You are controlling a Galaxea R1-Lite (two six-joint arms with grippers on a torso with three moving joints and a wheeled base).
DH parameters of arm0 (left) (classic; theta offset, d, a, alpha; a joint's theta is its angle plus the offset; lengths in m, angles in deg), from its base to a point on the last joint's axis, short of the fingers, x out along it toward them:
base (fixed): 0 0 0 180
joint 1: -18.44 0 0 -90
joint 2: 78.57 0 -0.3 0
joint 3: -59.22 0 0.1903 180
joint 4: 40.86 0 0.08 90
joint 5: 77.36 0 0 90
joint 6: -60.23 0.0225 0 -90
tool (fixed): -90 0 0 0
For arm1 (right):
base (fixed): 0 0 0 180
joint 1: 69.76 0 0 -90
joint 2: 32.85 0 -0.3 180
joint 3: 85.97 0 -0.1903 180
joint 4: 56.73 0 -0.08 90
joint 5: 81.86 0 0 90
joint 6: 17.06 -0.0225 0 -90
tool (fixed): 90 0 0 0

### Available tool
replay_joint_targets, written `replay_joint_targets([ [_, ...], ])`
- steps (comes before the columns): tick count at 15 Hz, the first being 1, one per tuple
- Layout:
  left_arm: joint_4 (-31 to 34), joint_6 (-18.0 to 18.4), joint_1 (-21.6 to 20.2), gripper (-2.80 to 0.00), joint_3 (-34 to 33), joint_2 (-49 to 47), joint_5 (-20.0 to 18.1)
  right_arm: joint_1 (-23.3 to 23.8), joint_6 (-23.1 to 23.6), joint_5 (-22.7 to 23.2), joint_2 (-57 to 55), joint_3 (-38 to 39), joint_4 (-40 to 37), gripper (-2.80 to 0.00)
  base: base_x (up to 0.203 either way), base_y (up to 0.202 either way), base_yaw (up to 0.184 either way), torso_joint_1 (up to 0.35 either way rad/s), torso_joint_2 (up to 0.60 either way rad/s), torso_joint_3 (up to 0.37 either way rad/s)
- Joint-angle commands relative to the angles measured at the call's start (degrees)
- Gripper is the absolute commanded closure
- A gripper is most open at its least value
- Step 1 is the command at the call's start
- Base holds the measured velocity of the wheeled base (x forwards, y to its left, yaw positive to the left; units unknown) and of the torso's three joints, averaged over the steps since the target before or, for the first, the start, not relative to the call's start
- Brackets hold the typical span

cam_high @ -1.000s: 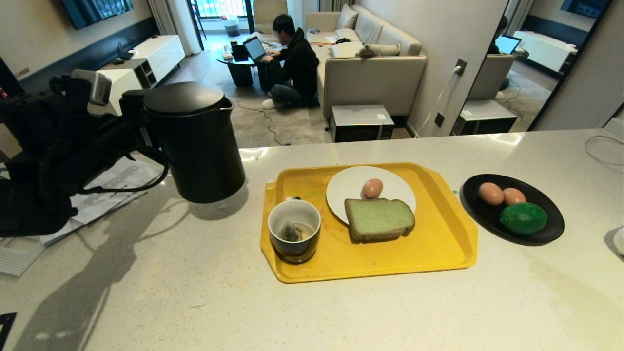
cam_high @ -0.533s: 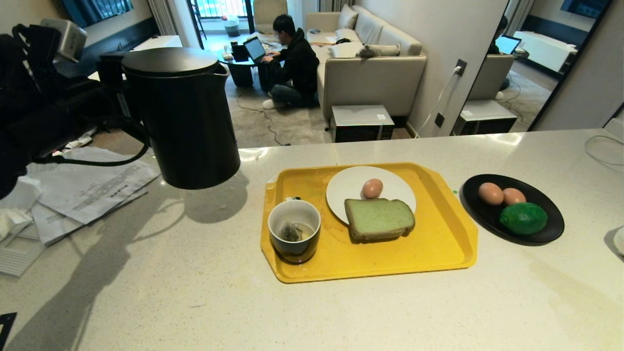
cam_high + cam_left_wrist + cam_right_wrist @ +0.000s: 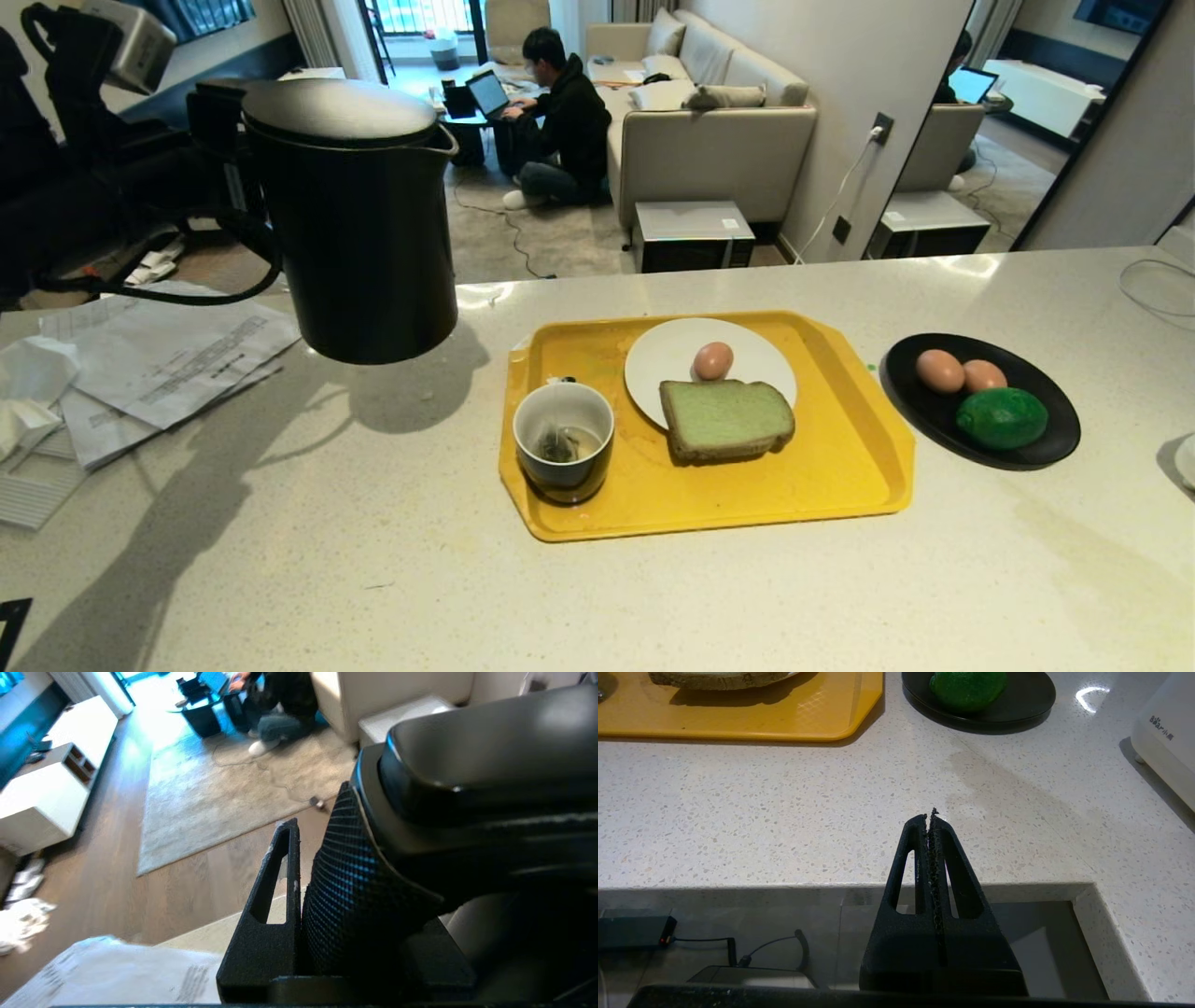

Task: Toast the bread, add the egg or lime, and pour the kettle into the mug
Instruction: Pour water into a cup

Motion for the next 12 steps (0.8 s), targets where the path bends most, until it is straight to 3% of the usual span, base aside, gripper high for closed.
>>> replay_joint_targets([
  [1, 3.2, 2.8, 0.2, 0.0, 0.2, 0.5, 0.1, 0.0, 0.0, 0.0, 0.0, 0.1, 0.0, 0.0, 0.0, 0.0, 0.0, 0.0, 0.0, 0.0],
  [7, 8.3, 6.4, 4.2, 0.0, 0.8, 0.5, 0.7, 0.0, 0.1, 0.0, 0.0, 0.1, 0.0, 0.0, 0.0, 0.0, 0.0, 0.0, 0.0, 0.0],
  [12, 15.7, 14.7, 4.6, 0.0, 4.6, 1.6, 3.2, 0.0, 0.0, 0.0, 0.0, 0.1, 0.0, 0.0, 0.0, 0.0, 0.0, 0.0, 0.0, 0.0],
])
